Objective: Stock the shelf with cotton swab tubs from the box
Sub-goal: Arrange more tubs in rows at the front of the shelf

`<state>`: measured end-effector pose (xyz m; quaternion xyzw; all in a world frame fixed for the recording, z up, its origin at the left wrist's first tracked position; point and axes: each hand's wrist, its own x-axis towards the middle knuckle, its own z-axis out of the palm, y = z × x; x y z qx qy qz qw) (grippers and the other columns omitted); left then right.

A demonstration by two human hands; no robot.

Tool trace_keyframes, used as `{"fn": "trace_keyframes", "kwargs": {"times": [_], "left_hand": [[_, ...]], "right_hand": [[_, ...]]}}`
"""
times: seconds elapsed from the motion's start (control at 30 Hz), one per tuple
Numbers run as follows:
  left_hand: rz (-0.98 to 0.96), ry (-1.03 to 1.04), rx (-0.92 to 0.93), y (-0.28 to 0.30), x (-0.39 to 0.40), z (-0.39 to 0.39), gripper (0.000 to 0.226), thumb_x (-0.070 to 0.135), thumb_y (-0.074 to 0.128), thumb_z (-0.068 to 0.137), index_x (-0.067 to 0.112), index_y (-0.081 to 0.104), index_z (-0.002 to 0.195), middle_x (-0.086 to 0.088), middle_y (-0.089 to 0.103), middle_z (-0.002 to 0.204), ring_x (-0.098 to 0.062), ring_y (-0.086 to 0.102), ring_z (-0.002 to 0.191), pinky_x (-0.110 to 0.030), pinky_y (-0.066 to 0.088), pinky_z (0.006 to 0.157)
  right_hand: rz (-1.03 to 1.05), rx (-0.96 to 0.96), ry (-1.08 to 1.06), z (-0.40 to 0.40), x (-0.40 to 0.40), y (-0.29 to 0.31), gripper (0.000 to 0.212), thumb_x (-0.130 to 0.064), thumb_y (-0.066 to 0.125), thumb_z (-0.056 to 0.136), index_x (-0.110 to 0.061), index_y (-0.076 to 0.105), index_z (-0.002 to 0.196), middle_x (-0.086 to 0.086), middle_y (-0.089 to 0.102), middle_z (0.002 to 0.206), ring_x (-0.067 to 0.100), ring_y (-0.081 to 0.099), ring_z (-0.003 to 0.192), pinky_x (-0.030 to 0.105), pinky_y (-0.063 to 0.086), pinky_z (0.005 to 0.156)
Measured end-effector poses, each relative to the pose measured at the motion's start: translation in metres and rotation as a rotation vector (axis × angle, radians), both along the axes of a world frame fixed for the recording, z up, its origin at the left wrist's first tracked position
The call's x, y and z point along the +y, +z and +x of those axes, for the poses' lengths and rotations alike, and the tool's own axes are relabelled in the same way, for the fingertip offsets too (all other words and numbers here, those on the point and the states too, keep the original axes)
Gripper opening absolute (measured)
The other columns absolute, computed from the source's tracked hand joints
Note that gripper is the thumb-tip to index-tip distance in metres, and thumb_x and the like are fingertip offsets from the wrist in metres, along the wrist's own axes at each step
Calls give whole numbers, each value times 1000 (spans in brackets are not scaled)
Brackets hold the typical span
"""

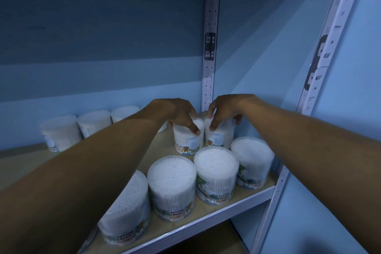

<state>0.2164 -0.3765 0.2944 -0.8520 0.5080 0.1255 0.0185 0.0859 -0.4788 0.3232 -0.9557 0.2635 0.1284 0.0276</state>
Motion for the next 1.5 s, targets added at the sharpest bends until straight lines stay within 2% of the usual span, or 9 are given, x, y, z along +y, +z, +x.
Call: {"fn": "trace_keyframes", "kwargs": {"times": [0.27,0.37,0.5,0.6,0.8,0.97,1.17,1.37,1.5], "left_hand": [[-42,84,40,4,3,-14,74,63,79,66,24,60,126,-2,55,129,-28,64,103,-38,61,78],[4,105,46,3,1,-16,83,64,74,71,23,48,139,-4,51,137,-29,63,109,-39,59,86],[24,80,82,5,-1,-13,103,71,69,71,31,24,154,1,32,157,-26,43,136,-40,45,107],[68,46,42,7,-3,-13,95,66,70,74,30,29,152,2,35,155,-25,41,138,-41,41,110],[56,10,-9,1,-2,-10,78,66,73,68,27,55,134,4,57,133,-24,58,115,-40,52,97],[21,25,-6,0,-2,-11,75,67,71,71,25,56,132,2,59,129,-24,60,111,-39,54,93],[-22,84,6,0,-3,-17,81,66,72,73,18,53,135,-3,57,130,-26,62,106,-32,57,80],[-21,71,-24,2,-2,-16,90,71,64,75,18,43,144,-3,52,142,-24,52,126,-38,46,104],[35,38,35,5,-2,-13,86,65,69,75,20,43,144,-1,49,142,-26,53,125,-40,48,102]], "right_hand": [[92,18,-4,2,-7,-3,56,-29,83,77,-35,58,127,-3,46,138,24,52,118,42,56,95],[108,29,0,0,-9,-2,58,-34,82,78,-38,55,130,-5,45,140,21,48,122,42,51,100],[60,-10,-21,-3,-6,6,64,-51,75,82,-33,51,139,-3,44,145,21,52,117,39,53,97],[-43,19,-58,-4,-2,7,74,-59,68,85,-22,47,145,2,46,146,24,55,112,36,51,98],[-35,13,-87,2,-4,-3,75,-54,79,75,-20,56,138,4,54,138,23,61,100,40,57,92],[96,-7,-109,5,-11,-5,66,-37,88,70,-25,62,128,4,51,136,31,63,107,44,62,80],[123,38,-66,4,-19,-3,60,-24,85,75,-35,58,127,0,43,139,31,58,115,43,58,90],[151,0,-93,4,-21,-1,67,-41,83,77,-35,52,136,-2,44,137,30,54,118,44,57,92],[103,-37,-122,8,-18,-7,73,-52,82,74,-23,56,136,3,48,135,32,60,111,45,62,80]]}}
